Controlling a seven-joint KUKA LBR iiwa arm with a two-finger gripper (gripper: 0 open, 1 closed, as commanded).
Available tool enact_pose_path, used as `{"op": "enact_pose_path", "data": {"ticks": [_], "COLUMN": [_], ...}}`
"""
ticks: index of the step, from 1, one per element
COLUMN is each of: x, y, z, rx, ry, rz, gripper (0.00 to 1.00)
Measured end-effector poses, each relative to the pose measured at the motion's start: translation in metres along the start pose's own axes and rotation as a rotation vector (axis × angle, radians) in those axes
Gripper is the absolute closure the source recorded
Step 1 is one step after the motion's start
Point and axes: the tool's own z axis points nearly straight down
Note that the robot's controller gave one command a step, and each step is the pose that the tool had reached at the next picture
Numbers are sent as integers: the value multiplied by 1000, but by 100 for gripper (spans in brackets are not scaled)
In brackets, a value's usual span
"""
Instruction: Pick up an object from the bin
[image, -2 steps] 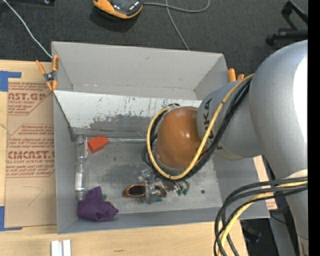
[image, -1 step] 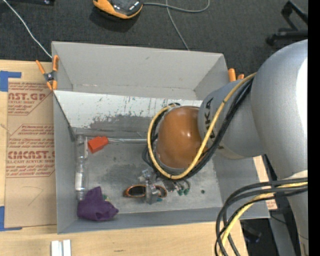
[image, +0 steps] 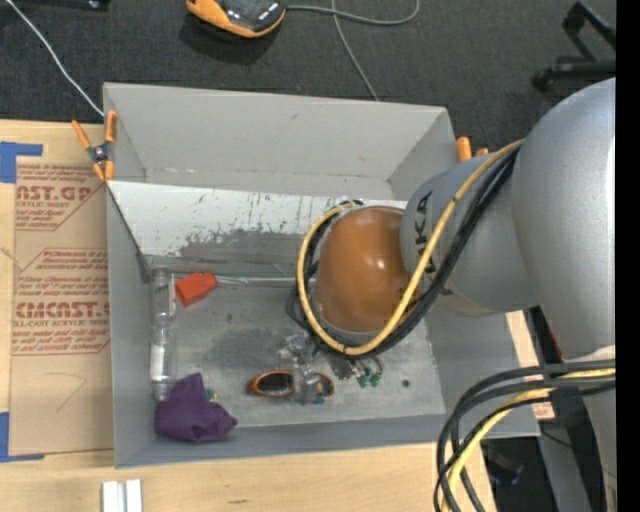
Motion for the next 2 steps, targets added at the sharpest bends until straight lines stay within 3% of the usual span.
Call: {"op": "enact_pose_path", "data": {"ticks": [2], "x": [0], "y": [1], "z": [-25], "rx": [0], "ry": [2], "rz": [-1], "gripper": [100]}}
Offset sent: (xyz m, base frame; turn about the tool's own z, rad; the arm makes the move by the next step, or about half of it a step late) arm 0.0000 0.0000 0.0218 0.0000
